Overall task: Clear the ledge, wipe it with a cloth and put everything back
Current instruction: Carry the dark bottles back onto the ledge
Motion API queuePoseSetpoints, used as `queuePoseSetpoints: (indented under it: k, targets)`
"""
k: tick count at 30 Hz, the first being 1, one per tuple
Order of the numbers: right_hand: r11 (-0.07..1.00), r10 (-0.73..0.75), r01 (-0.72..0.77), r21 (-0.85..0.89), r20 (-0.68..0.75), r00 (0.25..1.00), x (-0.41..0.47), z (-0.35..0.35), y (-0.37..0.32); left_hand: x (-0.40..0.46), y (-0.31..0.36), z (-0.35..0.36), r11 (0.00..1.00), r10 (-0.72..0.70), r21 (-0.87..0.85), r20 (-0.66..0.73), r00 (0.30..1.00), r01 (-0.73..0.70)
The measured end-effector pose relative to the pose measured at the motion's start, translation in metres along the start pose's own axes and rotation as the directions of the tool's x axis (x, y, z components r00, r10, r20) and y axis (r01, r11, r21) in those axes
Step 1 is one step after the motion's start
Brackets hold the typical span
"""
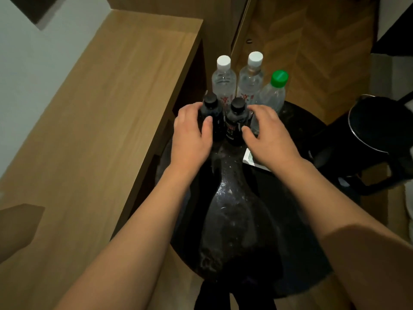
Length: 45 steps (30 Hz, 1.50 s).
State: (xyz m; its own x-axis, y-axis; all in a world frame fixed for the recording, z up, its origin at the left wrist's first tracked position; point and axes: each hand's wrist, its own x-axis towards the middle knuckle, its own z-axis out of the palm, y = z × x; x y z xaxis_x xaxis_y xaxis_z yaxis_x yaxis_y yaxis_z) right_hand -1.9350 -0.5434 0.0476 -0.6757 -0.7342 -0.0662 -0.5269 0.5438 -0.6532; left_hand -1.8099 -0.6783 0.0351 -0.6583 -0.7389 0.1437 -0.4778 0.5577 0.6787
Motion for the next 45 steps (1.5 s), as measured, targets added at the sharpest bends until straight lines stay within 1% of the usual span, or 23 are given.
queuePoseSetpoints:
  k: [3, 5, 8, 10, 13, 16, 19, 22, 25, 28, 30, 33, 37, 40, 45]
  targets:
    - [1.0, 0.022, -0.022, -0.001, 0.019, 1.0, 0.033, 0.014, 0.007, 0.029, -0.012, 0.021, 0.999, 0.009, -0.052, -0.006, 1.0, -0.009]
    - [0.999, 0.013, -0.012, -0.036, 0.019, 1.0, 0.049, 0.022, 0.01, 0.045, -0.018, 0.031, 0.997, 0.005, -0.074, -0.008, 1.0, -0.005]
    - [0.999, 0.008, -0.007, -0.049, 0.009, 1.0, 0.062, 0.029, 0.012, 0.061, -0.027, 0.042, 0.996, 0.0, -0.094, 0.038, 0.999, 0.003]
    - [0.999, 0.017, -0.017, -0.046, -0.012, 1.0, 0.064, 0.032, 0.013, 0.064, -0.032, 0.047, 0.994, 0.017, -0.112, 0.077, 0.997, -0.009]
    - [0.997, 0.032, -0.034, -0.072, -0.027, 0.999, 0.061, 0.034, 0.013, 0.058, -0.037, 0.046, 0.99, 0.036, -0.139, 0.089, 0.995, -0.024]
    - [0.992, 0.069, -0.072, -0.104, -0.028, 0.997, 0.049, 0.03, 0.006, 0.043, -0.039, 0.033, 0.988, -0.018, -0.153, 0.098, 0.995, 0.032]
    - [0.992, 0.104, -0.106, -0.063, -0.04, 0.994, 0.029, 0.022, -0.01, 0.02, -0.044, 0.012, 0.984, -0.087, -0.153, 0.051, 0.995, 0.094]
    - [0.995, 0.087, -0.089, -0.036, -0.036, 0.996, 0.011, 0.013, -0.032, -0.006, -0.046, -0.012, 0.984, -0.134, -0.118, -0.025, 0.991, 0.13]
    - [0.998, 0.037, -0.035, -0.057, 0.041, 0.998, -0.007, 0.012, -0.053, -0.034, -0.048, -0.033, 0.986, -0.156, -0.07, -0.067, 0.986, 0.151]
    - [0.996, -0.04, 0.049, -0.075, 0.128, 0.991, -0.023, 0.018, -0.069, -0.063, -0.047, -0.055, 0.981, -0.194, -0.058, -0.139, 0.971, 0.187]
    - [0.991, -0.103, 0.119, -0.066, 0.206, 0.973, -0.034, 0.023, -0.079, -0.084, -0.045, -0.072, 0.971, -0.238, -0.067, -0.207, 0.949, 0.229]
    - [0.971, -0.209, 0.235, -0.041, 0.326, 0.922, -0.049, 0.032, -0.097, -0.119, -0.042, -0.097, 0.951, -0.306, -0.068, -0.322, 0.896, 0.301]
    - [0.929, -0.339, 0.371, 0.007, 0.423, 0.841, -0.072, 0.047, -0.127, -0.171, -0.043, -0.126, 0.918, -0.376, -0.059, -0.439, 0.816, 0.392]
    - [0.884, -0.428, 0.464, 0.05, 0.481, 0.765, -0.095, 0.062, -0.154, -0.213, -0.05, -0.148, 0.878, -0.442, -0.068, -0.499, 0.746, 0.475]
    - [0.801, -0.533, 0.588, 0.113, 0.582, 0.615, -0.141, 0.095, -0.2, -0.288, -0.059, -0.183, 0.805, -0.523, -0.123, -0.608, 0.598, 0.58]
